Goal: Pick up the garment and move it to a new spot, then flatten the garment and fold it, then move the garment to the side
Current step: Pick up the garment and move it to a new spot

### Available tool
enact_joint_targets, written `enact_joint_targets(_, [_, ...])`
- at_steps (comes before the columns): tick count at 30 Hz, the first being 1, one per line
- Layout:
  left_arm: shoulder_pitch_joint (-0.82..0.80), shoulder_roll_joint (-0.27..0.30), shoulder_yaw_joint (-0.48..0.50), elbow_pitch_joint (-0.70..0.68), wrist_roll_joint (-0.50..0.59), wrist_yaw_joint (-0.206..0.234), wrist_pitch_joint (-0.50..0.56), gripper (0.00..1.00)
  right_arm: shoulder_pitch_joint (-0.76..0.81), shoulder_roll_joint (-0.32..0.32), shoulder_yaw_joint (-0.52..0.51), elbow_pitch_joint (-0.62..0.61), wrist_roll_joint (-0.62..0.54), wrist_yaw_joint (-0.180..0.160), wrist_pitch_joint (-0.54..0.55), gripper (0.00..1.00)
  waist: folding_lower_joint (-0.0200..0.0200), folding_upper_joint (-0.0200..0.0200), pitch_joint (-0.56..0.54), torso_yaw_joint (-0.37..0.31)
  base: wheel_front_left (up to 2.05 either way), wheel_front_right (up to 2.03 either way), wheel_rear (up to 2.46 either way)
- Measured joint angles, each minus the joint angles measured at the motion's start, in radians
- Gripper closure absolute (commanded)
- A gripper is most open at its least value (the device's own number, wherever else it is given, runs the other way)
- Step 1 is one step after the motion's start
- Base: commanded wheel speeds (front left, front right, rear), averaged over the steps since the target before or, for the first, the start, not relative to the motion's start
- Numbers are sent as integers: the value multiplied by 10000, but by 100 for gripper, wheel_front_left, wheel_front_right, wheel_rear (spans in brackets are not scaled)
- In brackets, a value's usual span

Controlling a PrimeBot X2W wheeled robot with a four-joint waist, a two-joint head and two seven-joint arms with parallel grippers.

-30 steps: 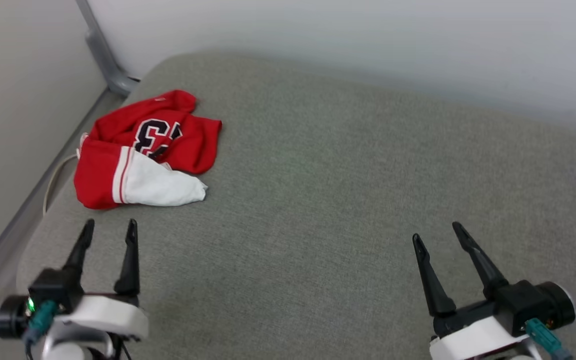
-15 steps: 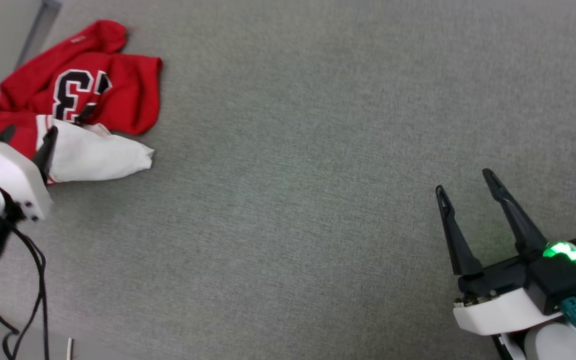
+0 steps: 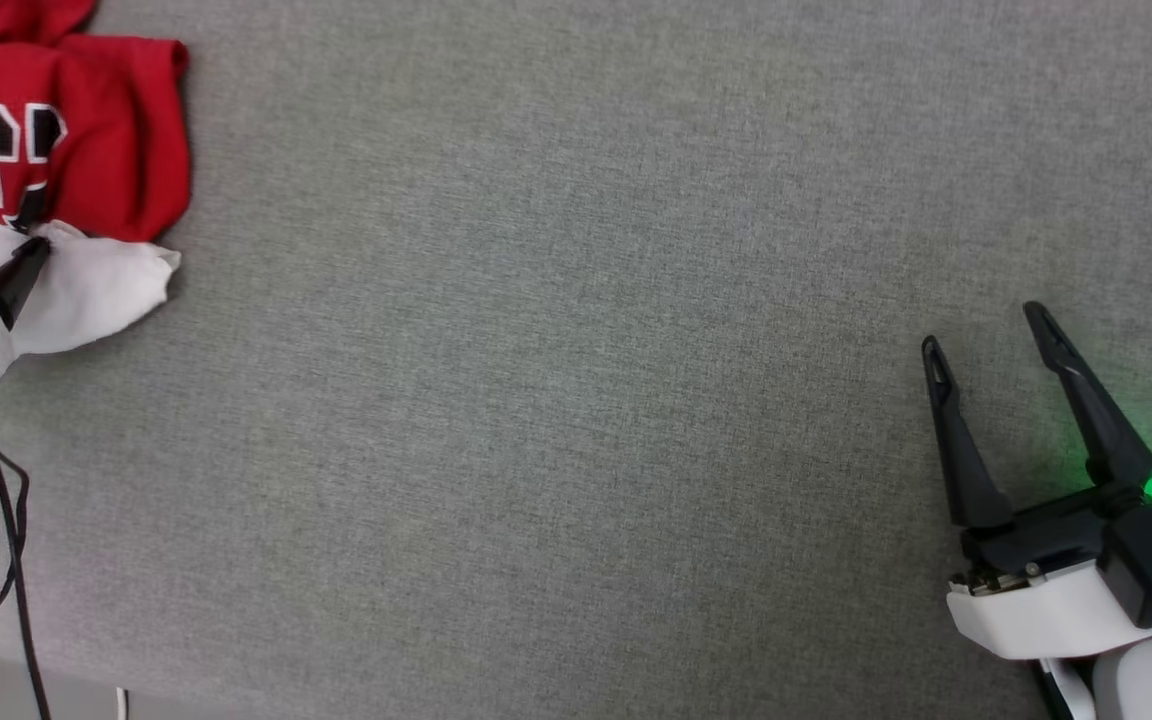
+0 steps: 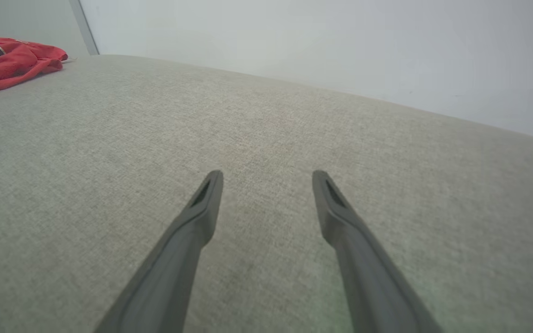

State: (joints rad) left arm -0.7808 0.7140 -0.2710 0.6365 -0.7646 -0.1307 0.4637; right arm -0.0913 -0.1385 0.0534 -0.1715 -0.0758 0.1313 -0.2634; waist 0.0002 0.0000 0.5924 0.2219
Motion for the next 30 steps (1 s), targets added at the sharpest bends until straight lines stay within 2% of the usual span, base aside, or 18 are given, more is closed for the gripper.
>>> enact_joint_targets(4, [-264,-73,-387,384,-370,2,0,0,87,-61,-65,-192,-65,0,-4,0,0,0,234,-33,0,0,0])
enact_joint_targets(5, [-289,-107,-506,422,-516,19,8,58,92,-61,-71,-213,-86,0,-4,0,0,0,250,-27,0,0,0])
enact_joint_targets(6, [-313,-125,-587,439,-721,29,31,100,102,-61,-88,-228,-128,0,-2,0,-1,0,252,-16,0,0,0])
enact_joint_targets(10, [-352,-240,-943,422,-1361,31,-253,100,142,-56,-132,-215,-138,0,13,0,-1,0,155,46,0,0,0])
enact_joint_targets(14, [-325,-167,-1264,426,-1471,15,-1275,100,142,-31,-77,-73,-136,0,36,0,-1,0,-116,93,0,0,0])
enact_joint_targets(24, [-347,731,-1580,-31,-1260,0,-4301,100,106,355,2,757,127,0,21,0,-2,0,-1471,25,0,0,0])
enact_joint_targets(30, [-482,1049,-1818,-911,-890,0,-4823,100,78,627,-29,1106,349,0,10,0,-3,0,-2507,-145,0,0,0])
